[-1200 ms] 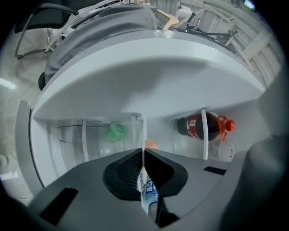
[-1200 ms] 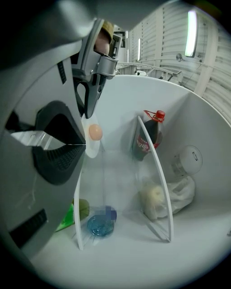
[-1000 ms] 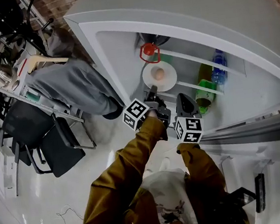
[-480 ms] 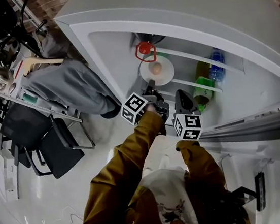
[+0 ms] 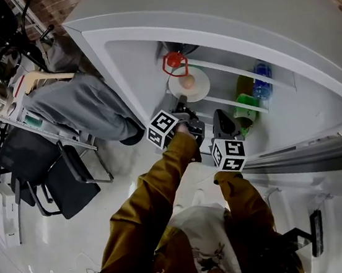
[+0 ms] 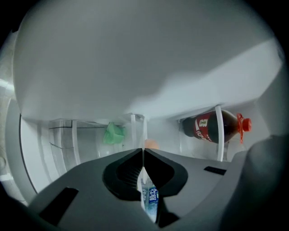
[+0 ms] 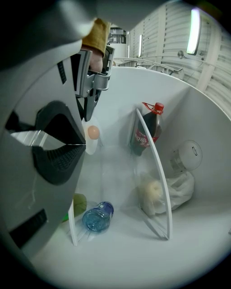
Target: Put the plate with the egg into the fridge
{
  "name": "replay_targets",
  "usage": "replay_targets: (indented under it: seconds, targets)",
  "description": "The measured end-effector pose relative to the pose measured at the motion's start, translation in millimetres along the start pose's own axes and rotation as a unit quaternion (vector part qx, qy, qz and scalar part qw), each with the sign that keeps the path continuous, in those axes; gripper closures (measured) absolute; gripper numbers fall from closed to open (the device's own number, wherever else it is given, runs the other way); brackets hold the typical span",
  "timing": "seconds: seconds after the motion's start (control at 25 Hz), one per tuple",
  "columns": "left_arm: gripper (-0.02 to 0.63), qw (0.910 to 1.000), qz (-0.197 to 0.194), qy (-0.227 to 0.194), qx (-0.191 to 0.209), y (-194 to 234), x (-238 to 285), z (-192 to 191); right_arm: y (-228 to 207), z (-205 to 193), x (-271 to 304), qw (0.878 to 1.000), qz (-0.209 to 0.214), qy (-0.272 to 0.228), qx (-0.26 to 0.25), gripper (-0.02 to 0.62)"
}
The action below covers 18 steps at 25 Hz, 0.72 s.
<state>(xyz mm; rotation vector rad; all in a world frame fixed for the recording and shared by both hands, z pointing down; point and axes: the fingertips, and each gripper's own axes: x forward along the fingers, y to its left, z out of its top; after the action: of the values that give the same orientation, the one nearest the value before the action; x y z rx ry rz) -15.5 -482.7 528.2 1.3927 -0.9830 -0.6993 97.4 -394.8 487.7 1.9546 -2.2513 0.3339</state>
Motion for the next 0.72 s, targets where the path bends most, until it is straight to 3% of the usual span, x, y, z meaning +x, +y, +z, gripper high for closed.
replay_targets:
  seconds: [0.72]
  targets:
    - [0.584, 1.0000, 0.001, 0.005, 0.007, -2.5, 14.6, 2.9, -0.7, -5.0, -1.2, 1.000, -0.005, 0.009, 0.004, 0.588]
